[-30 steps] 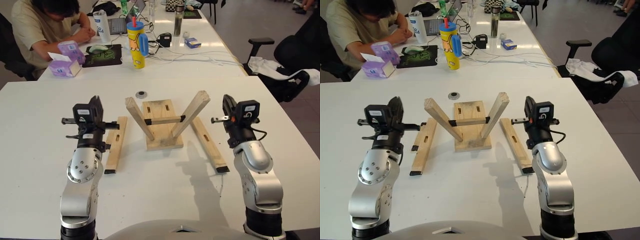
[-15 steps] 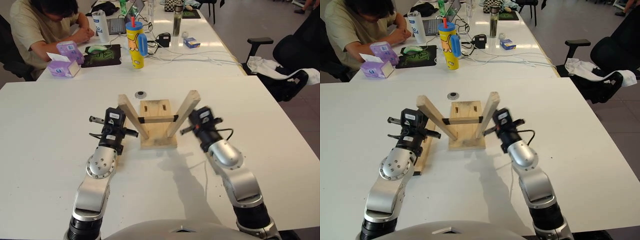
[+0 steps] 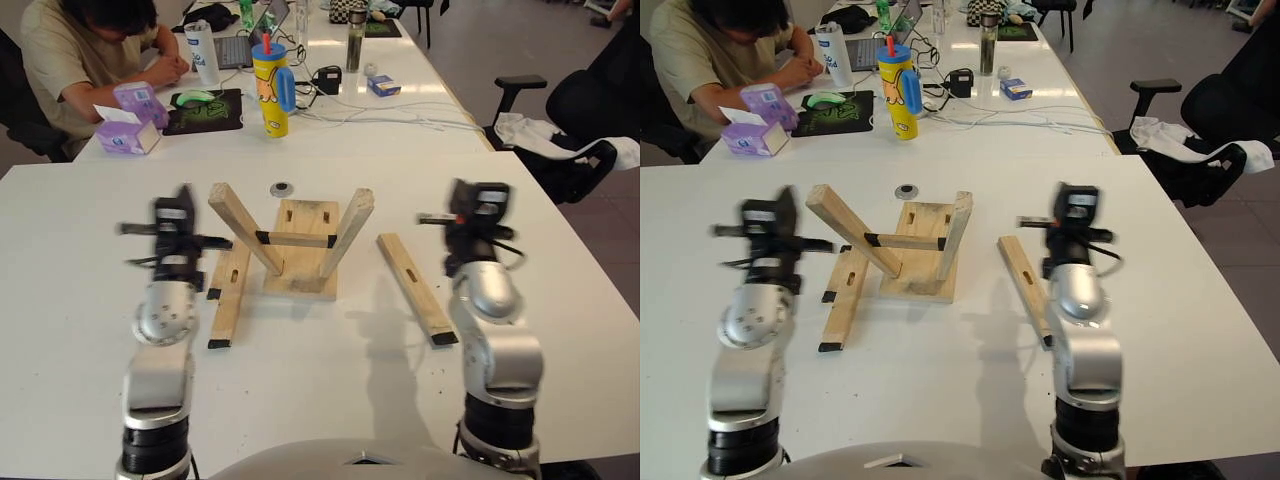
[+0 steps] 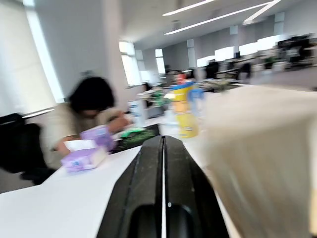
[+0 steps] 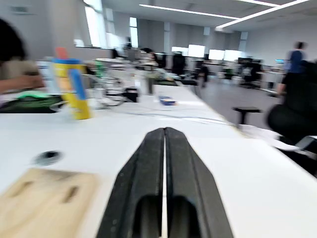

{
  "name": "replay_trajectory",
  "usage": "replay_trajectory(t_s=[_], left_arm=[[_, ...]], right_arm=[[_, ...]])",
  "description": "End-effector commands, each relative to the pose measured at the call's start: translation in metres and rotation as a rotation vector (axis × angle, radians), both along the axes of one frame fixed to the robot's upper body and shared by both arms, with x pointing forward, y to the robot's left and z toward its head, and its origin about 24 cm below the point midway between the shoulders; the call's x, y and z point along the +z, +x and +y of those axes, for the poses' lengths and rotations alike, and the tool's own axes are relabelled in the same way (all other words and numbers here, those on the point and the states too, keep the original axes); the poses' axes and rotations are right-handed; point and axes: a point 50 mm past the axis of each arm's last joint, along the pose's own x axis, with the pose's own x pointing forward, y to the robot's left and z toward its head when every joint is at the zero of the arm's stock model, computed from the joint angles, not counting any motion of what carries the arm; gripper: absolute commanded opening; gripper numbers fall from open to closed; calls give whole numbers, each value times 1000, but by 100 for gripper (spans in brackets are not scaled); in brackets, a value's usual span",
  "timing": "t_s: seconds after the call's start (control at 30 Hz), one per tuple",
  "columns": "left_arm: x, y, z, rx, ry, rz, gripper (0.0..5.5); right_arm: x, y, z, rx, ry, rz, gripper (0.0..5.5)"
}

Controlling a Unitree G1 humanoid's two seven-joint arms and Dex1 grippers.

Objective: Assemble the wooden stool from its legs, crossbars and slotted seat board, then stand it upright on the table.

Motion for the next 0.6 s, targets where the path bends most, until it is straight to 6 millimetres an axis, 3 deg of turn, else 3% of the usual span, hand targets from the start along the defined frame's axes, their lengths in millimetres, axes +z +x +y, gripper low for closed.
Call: replay_trajectory(t_s=[0.03, 0.1, 0.23, 0.3, 0.4, 0.47, 0.6], left_arm=[[-32, 4, -49, -294, 53, 221, 1], [-34, 8, -23, -183, 109, 228, 1], [-57, 5, 29, -12, 150, 331, 1], [-68, 1, 46, -5, 164, 386, 1], [-69, -3, 61, -59, 212, 402, 1], [-65, 2, 67, -94, 241, 395, 1], [-56, 11, 63, -226, 246, 381, 1]], right_arm=[[-44, -14, 109, 631, -123, 222, 0], [-55, -5, 75, 495, -159, 251, 0], [-85, 1, 10, 314, -241, 358, 0], [-85, 11, -8, 262, -238, 347, 0], [-73, 35, -12, 280, -259, 259, 0], [-72, 52, -16, 291, -360, 230, 0], [-98, 73, -9, 451, -560, 344, 0]])
